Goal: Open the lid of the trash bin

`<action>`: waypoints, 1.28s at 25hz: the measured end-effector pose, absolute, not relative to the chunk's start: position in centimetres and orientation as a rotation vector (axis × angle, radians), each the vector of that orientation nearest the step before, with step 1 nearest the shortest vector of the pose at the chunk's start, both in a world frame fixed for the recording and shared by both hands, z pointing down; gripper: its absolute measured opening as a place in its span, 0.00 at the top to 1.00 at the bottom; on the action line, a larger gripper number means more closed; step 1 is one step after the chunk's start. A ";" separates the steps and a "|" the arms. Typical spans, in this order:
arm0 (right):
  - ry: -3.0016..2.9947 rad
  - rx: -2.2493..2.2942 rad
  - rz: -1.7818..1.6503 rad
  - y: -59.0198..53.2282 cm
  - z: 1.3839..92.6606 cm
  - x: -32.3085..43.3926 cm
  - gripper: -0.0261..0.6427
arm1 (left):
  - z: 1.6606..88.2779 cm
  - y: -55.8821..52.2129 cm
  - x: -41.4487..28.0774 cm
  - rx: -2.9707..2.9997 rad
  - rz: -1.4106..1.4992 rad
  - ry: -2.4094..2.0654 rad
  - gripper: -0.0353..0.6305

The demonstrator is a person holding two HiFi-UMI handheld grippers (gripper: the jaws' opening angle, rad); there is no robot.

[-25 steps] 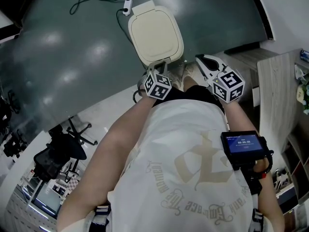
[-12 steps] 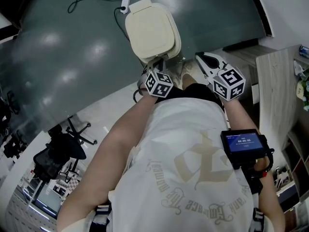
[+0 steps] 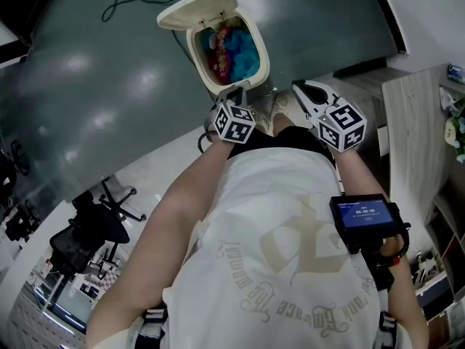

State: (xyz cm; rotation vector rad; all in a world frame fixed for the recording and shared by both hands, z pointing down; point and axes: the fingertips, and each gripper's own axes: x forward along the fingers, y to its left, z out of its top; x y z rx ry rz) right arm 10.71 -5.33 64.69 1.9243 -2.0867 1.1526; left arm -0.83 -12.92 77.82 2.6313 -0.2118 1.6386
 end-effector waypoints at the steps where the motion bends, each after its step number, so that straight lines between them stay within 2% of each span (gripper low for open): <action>1: -2.086 1.924 1.150 -5.3 64.7 10.8 0.95 | 77.9 -12.9 -0.7 2.625 1.626 -0.204 0.93; 13: -2.121 1.897 1.114 -5.6 64.8 10.4 0.95 | 76.6 -12.3 -0.1 2.588 1.465 -0.204 0.93; 32: -2.252 1.814 0.966 -10.0 60.1 9.0 0.95 | 64.5 -16.3 -2.4 2.599 0.994 -0.456 0.93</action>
